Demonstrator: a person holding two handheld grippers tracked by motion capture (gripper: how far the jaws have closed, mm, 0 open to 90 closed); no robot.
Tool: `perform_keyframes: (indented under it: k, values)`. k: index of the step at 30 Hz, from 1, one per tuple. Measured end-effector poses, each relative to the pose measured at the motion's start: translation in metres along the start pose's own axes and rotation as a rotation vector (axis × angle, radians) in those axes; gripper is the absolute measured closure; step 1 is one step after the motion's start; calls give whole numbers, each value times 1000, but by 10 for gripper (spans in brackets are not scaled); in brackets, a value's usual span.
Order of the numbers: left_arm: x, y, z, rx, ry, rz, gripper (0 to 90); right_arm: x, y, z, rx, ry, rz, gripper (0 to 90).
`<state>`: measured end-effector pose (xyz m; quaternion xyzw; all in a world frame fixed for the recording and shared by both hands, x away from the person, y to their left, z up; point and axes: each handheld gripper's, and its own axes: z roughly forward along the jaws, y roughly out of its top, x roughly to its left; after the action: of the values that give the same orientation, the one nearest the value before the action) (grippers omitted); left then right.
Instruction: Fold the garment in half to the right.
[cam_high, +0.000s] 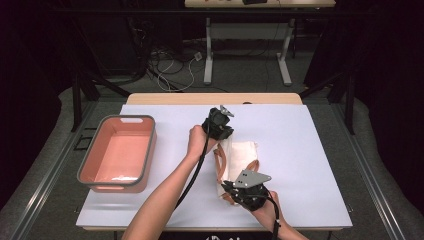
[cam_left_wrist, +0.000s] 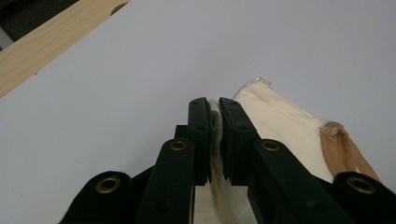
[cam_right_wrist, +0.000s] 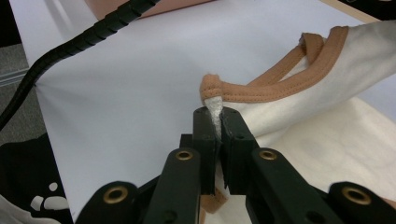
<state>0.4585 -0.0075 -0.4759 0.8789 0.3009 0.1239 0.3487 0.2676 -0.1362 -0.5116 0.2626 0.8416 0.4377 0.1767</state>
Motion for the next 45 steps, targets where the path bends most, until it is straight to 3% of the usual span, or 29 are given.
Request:
perform_keyframes:
  k: [10,19,28,33,34,37,41,45]
  values:
    - [-8,-3,19,-6,-21,-9,828,-9,-12,-8,33,-6,31,862]
    - [-13,-5,32,-14,-24,-18,819,-13,-22,-10,64,-17,31,861]
    - [-16,-9,44,13,-19,-30,796,-20,-33,-10,106,-30,42,859]
    - [-16,-11,50,45,-29,-33,656,-24,-42,-7,146,-16,61,844]
    - [-16,-12,50,43,-30,-35,590,-24,-43,-7,147,-14,65,830]
    - [-16,-15,47,27,-17,-42,502,-25,-42,-8,152,6,75,746]
    - [-15,-21,42,28,-10,-50,385,-26,-43,-10,163,16,100,524]
    - [-12,-28,33,18,-8,-79,327,-28,-42,-12,156,20,126,369]
